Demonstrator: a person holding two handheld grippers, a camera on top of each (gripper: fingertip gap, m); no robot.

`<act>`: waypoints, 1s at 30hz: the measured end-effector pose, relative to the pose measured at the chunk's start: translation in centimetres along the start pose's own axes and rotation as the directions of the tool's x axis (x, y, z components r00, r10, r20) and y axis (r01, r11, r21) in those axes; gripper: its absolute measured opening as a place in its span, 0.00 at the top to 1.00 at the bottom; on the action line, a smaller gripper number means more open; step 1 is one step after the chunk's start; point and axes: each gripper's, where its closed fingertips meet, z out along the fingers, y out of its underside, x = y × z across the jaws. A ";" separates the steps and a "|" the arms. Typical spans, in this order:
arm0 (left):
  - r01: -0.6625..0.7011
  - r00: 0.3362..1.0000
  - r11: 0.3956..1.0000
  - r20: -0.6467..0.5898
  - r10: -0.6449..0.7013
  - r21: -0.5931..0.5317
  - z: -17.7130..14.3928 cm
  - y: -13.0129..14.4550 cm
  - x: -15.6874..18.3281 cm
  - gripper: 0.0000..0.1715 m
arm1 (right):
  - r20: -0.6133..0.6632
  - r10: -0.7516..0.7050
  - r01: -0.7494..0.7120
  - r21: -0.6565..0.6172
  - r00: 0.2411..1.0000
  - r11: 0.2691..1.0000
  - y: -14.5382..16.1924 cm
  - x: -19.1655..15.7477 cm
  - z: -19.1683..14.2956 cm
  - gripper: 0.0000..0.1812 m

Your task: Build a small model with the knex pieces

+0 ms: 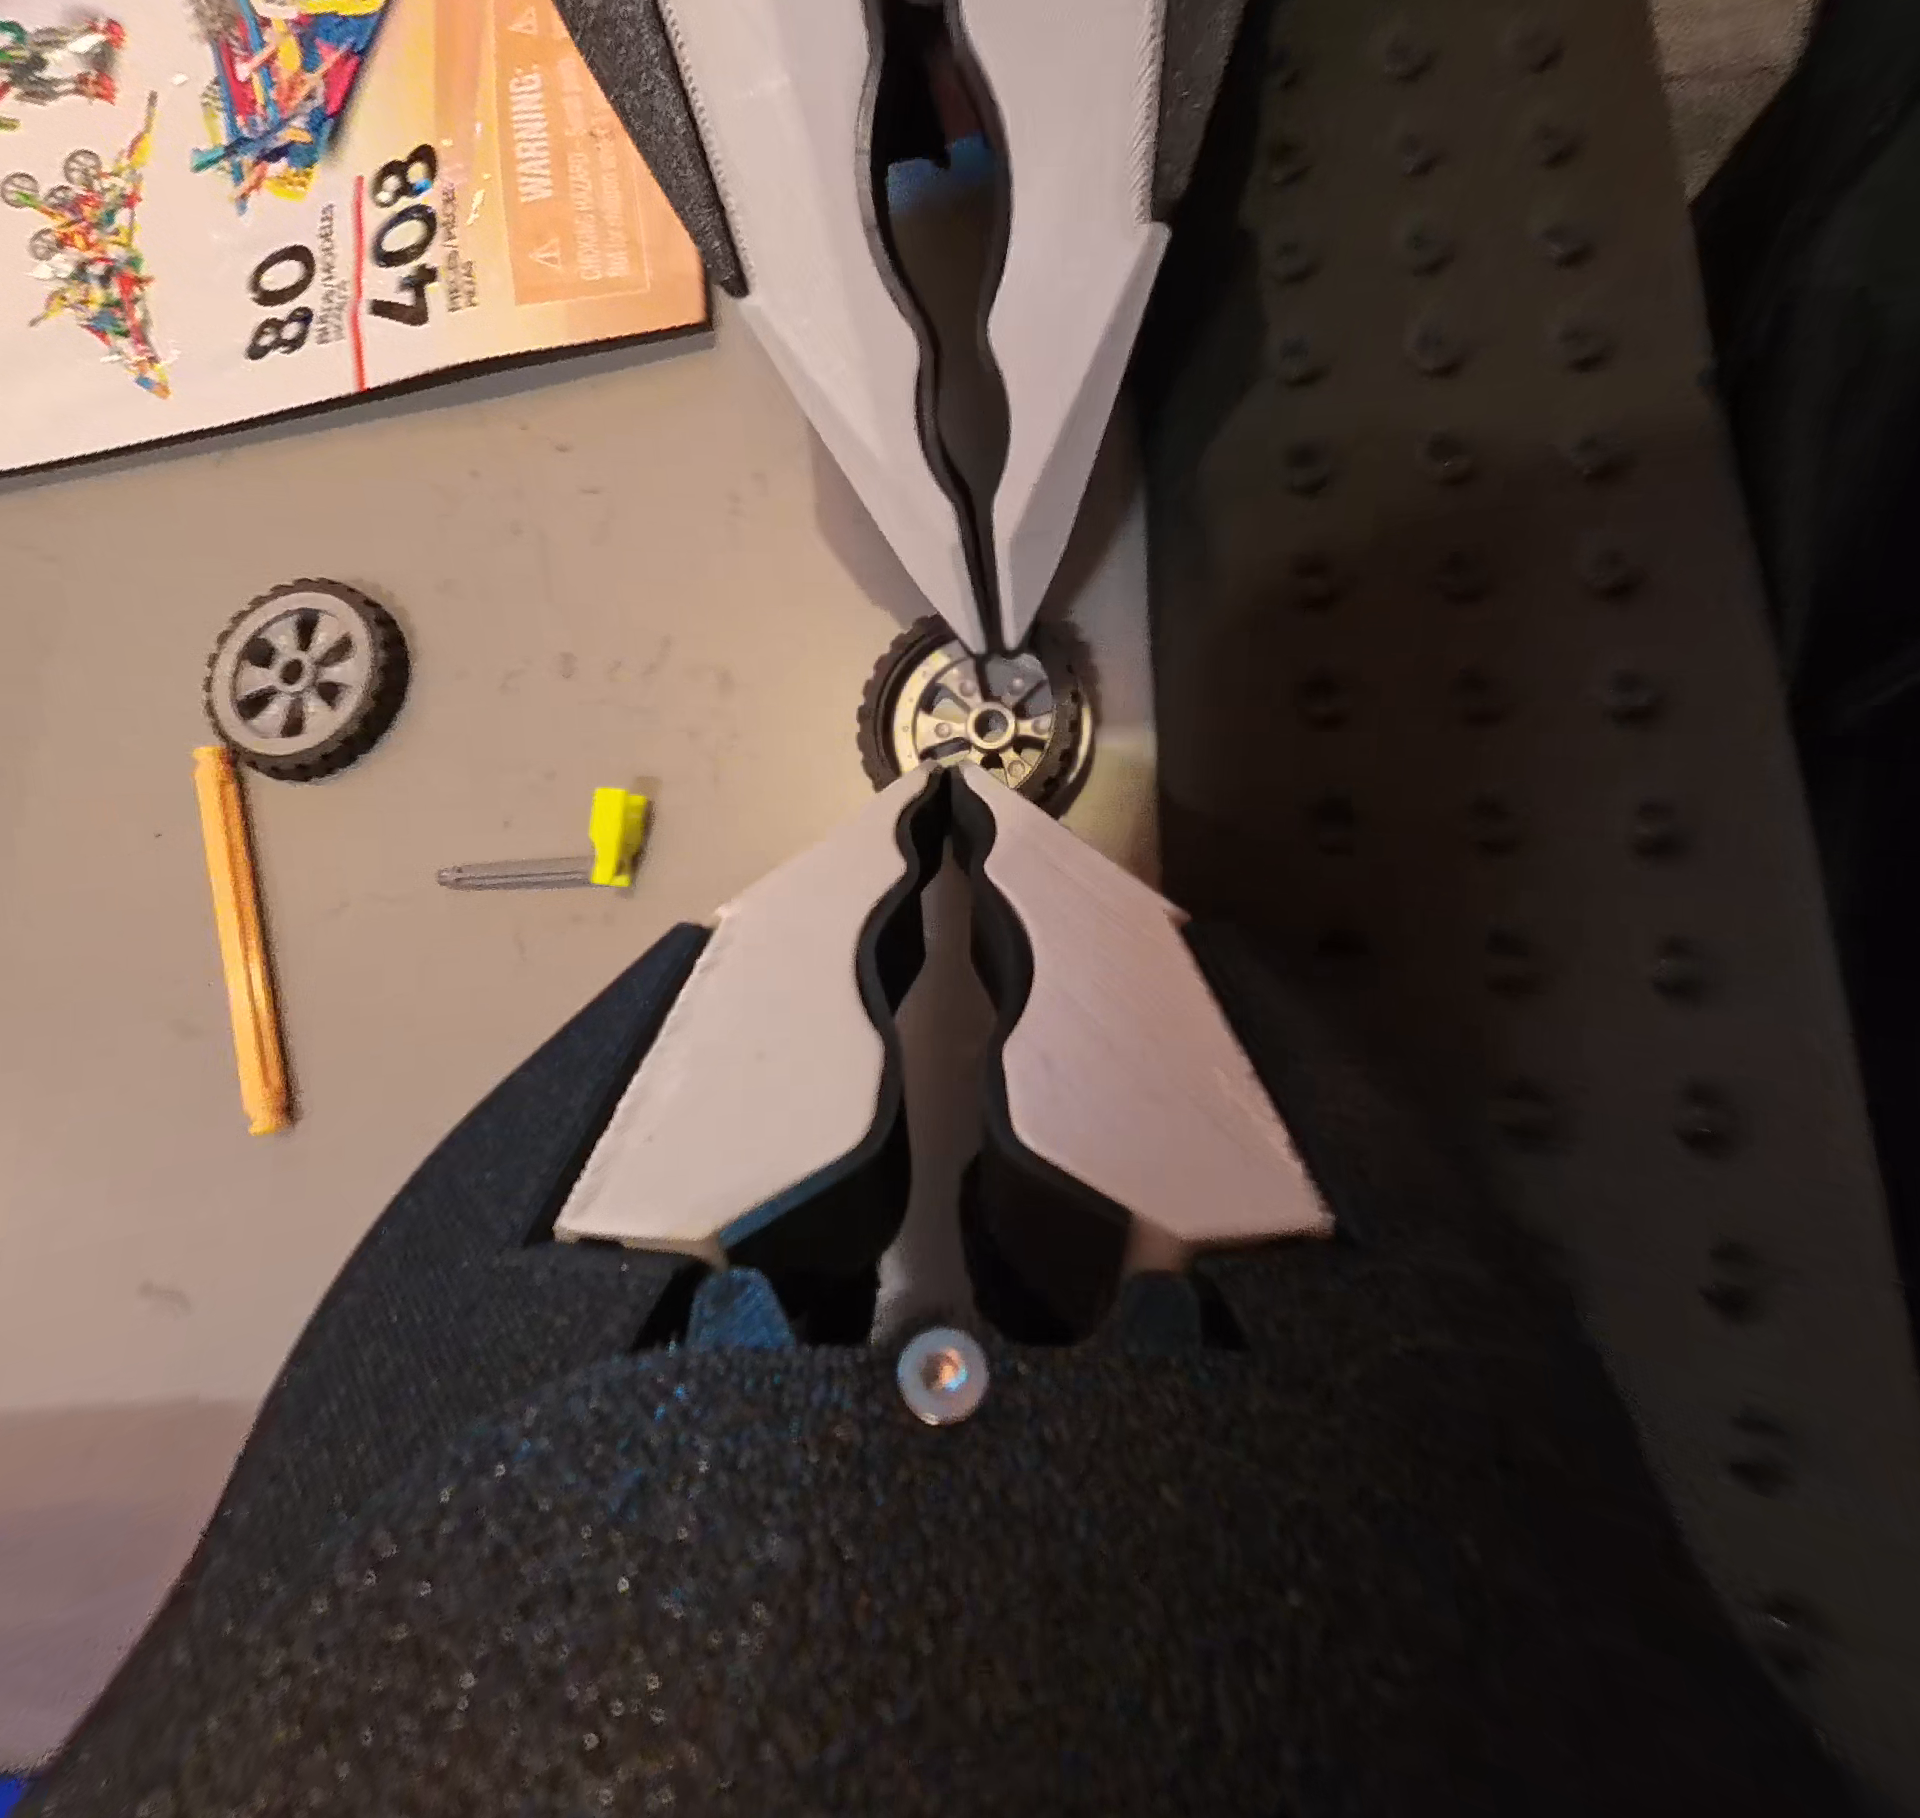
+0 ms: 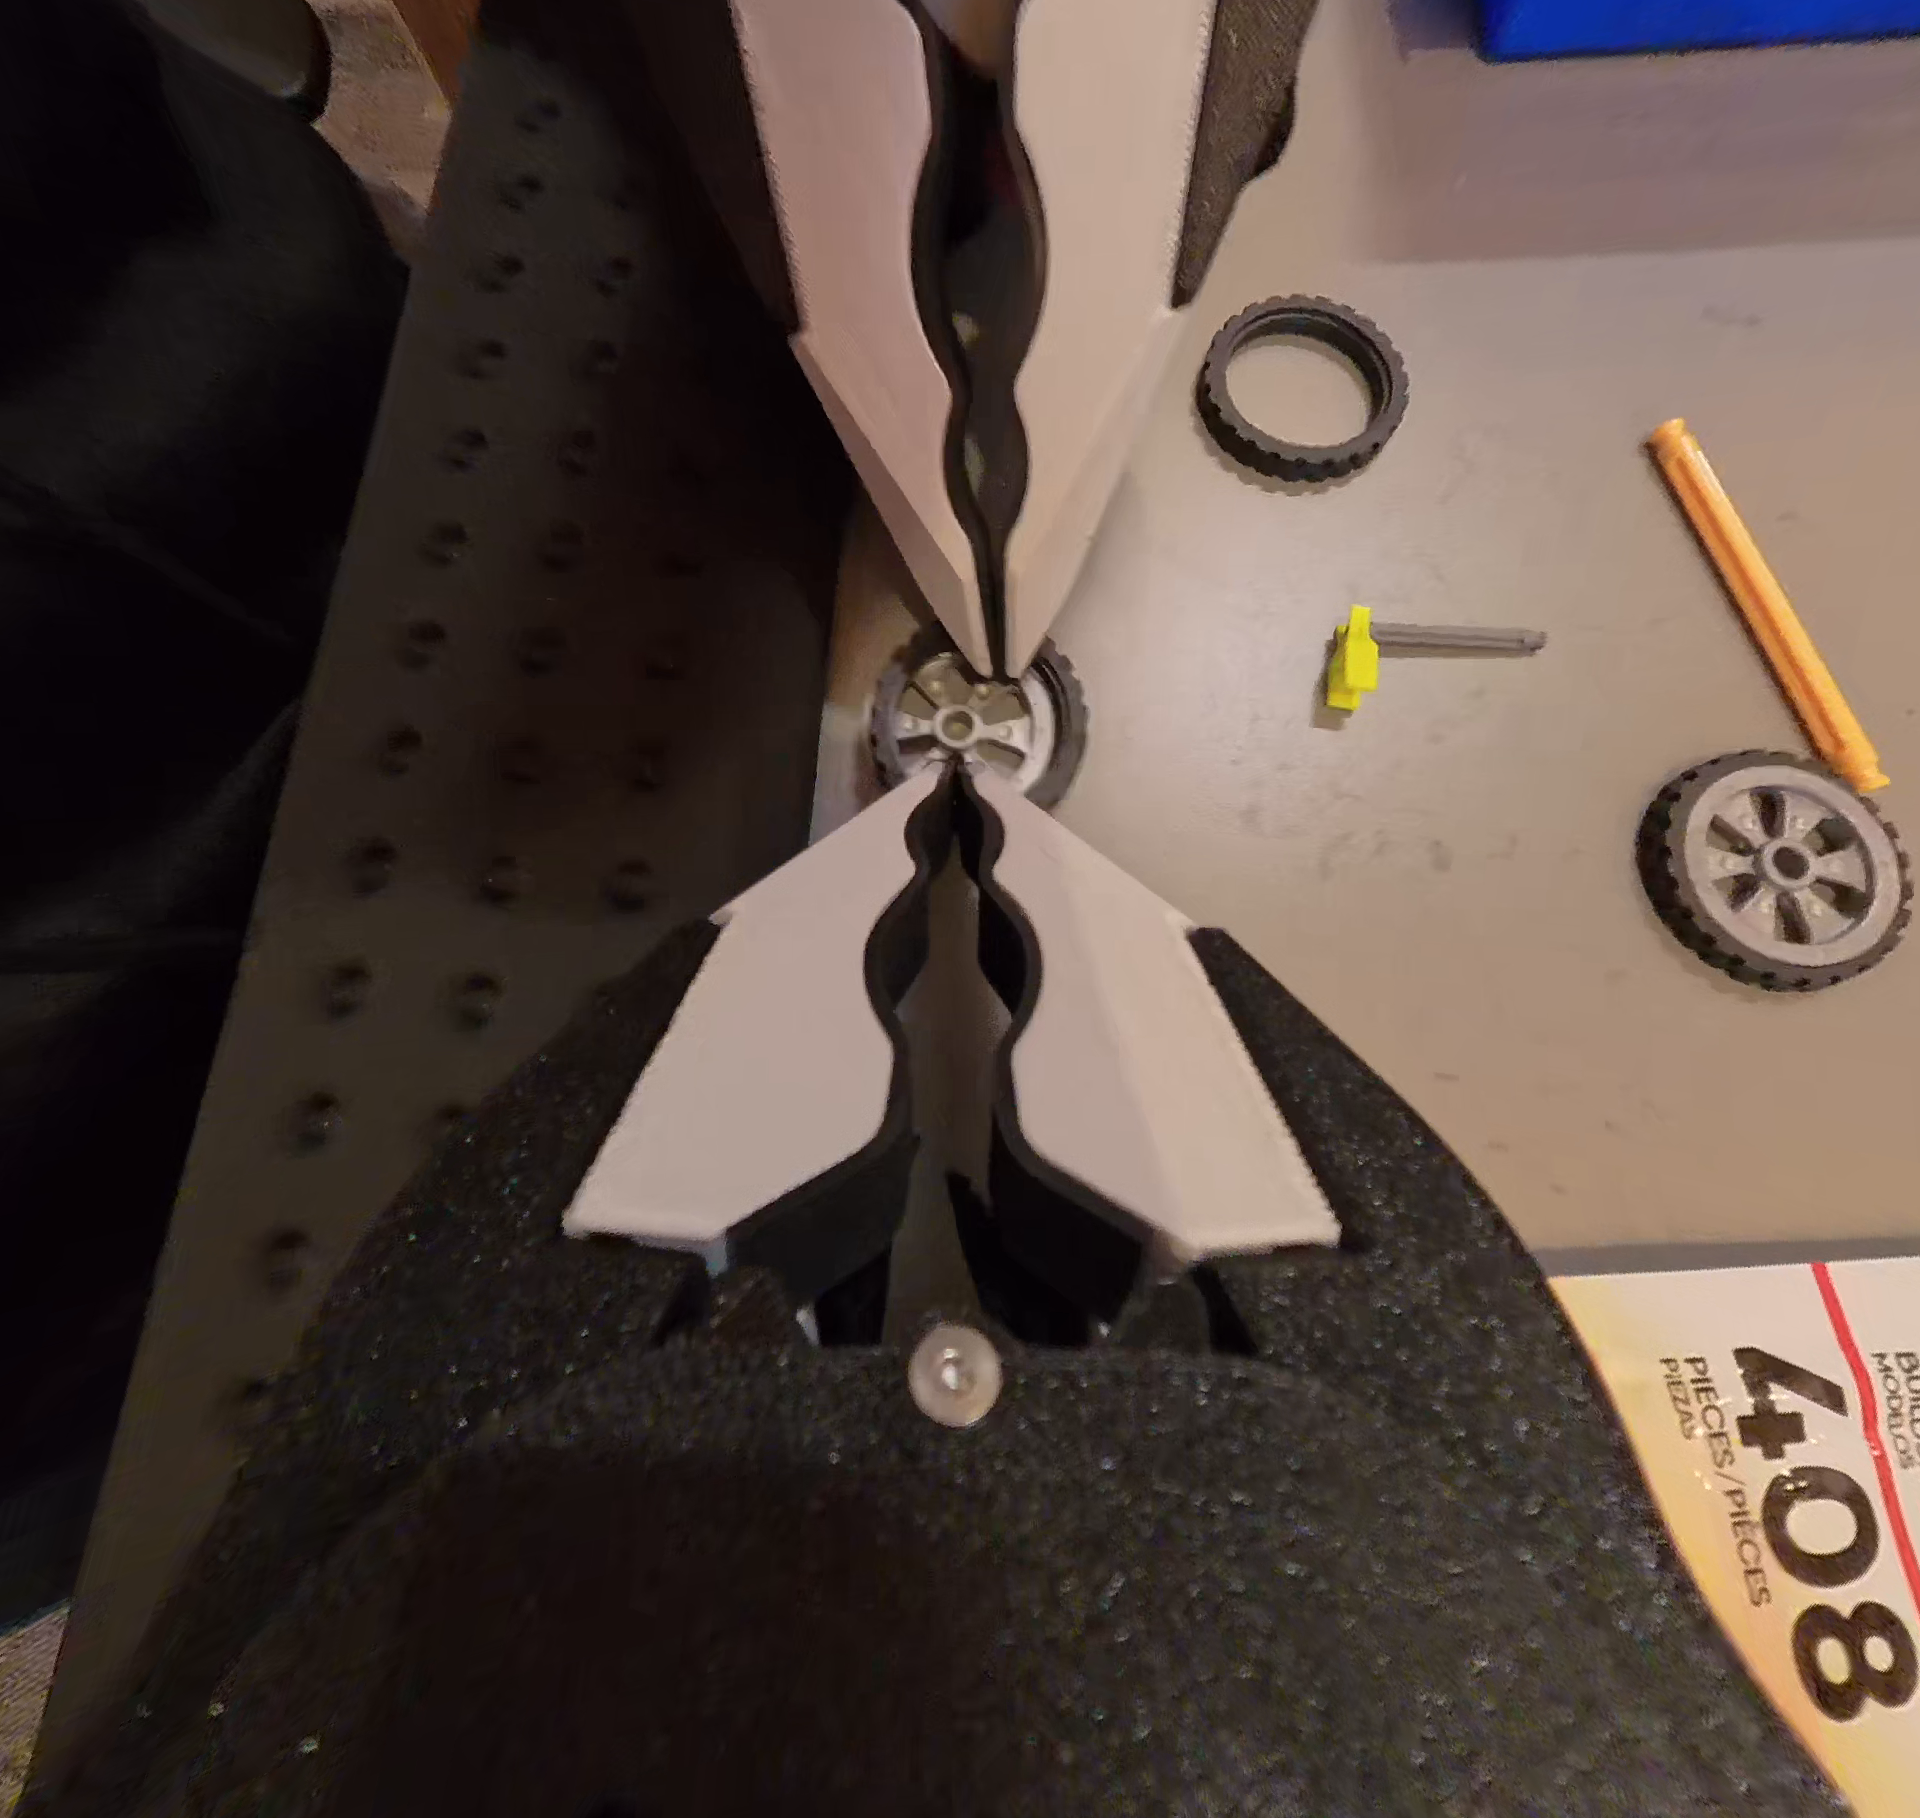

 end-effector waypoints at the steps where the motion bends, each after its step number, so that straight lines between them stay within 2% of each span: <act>1: -0.001 1.000 1.000 0.003 0.001 -0.005 0.1 0.0 -0.2 1.00 | -0.008 -0.002 0.002 0.003 1.000 1.000 -0.2 0.2 0.0 1.00; 6: -0.016 0.999 0.999 0.050 0.018 -0.031 0.7 -0.3 -1.6 1.00 | -0.074 0.012 -0.017 -0.068 0.997 0.998 0.6 2.0 0.4 1.00; 8: 0.036 0.998 0.999 0.057 -0.035 -0.026 0.7 -0.3 -2.2 1.00 | -0.084 0.055 -0.061 -0.070 0.995 0.996 0.8 2.5 0.3 1.00; 12: 0.043 0.998 0.999 0.041 -0.043 -0.009 0.7 -0.3 -2.0 1.00 | -0.064 0.098 -0.103 -0.080 0.993 0.991 1.0 2.7 0.2 1.00; 24: 0.018 0.998 1.000 -0.057 -0.019 -0.024 0.8 -0.4 -1.3 1.00 | 0.051 0.091 -0.082 -0.154 0.994 0.985 1.1 2.7 0.1 0.99; 30: -0.056 0.998 0.998 0.004 0.056 -0.039 0.8 -0.4 -1.3 1.00 | 0.027 -0.058 0.062 -0.156 0.998 0.986 1.0 2.8 0.2 1.00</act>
